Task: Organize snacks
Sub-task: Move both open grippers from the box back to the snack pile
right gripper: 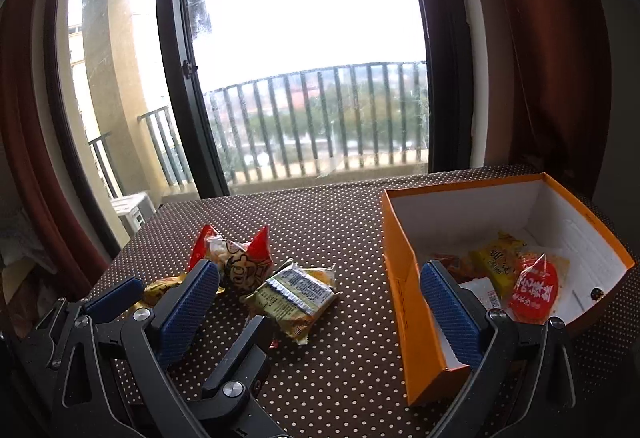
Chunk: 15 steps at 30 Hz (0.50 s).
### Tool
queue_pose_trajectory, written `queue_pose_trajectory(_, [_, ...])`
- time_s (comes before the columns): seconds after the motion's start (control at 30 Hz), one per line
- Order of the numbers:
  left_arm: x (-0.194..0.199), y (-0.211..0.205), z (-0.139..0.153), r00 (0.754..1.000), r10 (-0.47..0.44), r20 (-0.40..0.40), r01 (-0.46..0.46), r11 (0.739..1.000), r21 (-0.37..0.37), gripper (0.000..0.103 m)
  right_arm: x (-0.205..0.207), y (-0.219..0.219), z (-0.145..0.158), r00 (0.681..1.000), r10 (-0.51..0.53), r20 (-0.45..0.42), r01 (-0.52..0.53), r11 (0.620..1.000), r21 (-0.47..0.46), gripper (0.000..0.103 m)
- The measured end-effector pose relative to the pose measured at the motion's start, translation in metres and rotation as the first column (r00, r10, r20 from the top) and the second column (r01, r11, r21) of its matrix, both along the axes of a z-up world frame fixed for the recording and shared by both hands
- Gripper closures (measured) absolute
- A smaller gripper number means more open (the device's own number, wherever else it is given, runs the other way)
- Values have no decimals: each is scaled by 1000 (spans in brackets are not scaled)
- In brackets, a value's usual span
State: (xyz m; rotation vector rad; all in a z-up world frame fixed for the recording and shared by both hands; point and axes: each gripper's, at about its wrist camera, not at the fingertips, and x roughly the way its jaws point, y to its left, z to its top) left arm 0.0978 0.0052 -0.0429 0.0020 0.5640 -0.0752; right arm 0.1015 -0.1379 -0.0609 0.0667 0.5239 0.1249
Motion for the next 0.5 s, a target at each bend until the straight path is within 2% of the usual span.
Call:
queue_pose_trajectory(0.2, [7,15,-21,998,53,-26,-53,999,-2,1,10,17,-21,999,31,-17,-31,999,-25,1])
queue_pose_trajectory(0.5, [25,30,-45,989,132,-70,-131,991,29,1,33,35,-48,992,86,-89,-90,995,-48,1])
